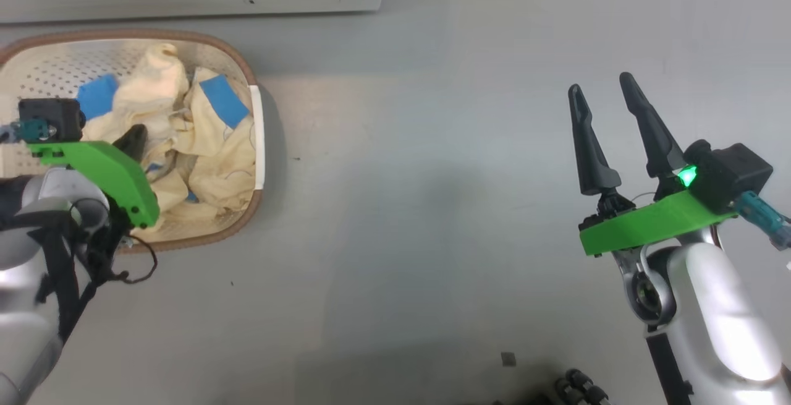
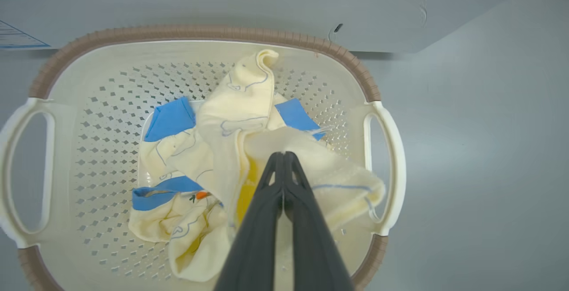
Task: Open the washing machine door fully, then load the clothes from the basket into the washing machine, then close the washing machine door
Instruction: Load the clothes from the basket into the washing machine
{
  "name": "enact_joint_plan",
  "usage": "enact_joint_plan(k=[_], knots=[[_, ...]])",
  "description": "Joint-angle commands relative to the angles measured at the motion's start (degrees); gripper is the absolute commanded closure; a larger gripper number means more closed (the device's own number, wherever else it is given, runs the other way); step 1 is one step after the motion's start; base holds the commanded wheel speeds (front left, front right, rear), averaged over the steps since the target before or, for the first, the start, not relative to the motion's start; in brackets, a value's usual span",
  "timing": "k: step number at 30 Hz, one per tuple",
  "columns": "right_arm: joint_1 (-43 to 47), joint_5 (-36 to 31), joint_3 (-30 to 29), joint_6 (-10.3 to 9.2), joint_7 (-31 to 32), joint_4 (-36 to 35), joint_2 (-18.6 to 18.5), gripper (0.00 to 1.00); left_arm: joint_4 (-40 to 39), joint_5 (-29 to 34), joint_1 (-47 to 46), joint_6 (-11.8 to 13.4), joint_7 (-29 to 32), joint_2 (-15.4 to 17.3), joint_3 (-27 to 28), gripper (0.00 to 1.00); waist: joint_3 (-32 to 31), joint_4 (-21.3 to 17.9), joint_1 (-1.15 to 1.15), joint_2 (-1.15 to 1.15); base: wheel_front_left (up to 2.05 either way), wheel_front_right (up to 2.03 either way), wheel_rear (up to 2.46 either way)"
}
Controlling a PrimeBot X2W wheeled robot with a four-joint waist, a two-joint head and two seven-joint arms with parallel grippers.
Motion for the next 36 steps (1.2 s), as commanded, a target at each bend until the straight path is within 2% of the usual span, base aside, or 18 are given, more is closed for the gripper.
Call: enact_joint_plan(k=[1,10,18,29,36], knots=[[2.10,-0.40,0.95,0.02,-0.38,-0.84,-0.09,0.00,-1.11,-0.64,1.10,0.04,-2.20,2.97,1.01,1.00,-2.90,1.16,0.01,0.00,0.00,0.00,0.00],[3.33,-0.97,1.13,0.02,-0.38,1.86,-0.09,0.00,-4.43,-1.31,5.55,0.04,-10.09,3.45,0.42,1.00,-10.78,3.47,0.01,0.00,0.00,0.00,0.00],[4.57,-1.17,1.02,0.02,-0.38,3.38,-0.09,0.00,-7.48,1.59,7.82,0.04,-10.95,4.01,5.36,1.00,-15.39,4.98,0.01,0.00,0.00,0.00,0.00],[6.63,-0.42,1.20,0.02,-0.38,5.05,-0.09,0.00,-17.13,14.78,17.96,0.69,-10.97,3.85,24.87,1.00,-21.74,5.77,0.01,0.00,0.00,0.00,0.00],[8.44,0.19,1.03,0.02,-0.38,5.85,-0.09,0.00,-23.21,21.55,26.48,0.86,-10.98,2.66,34.71,1.00,-25.62,5.58,0.01,0.00,0.00,0.00,0.00]])
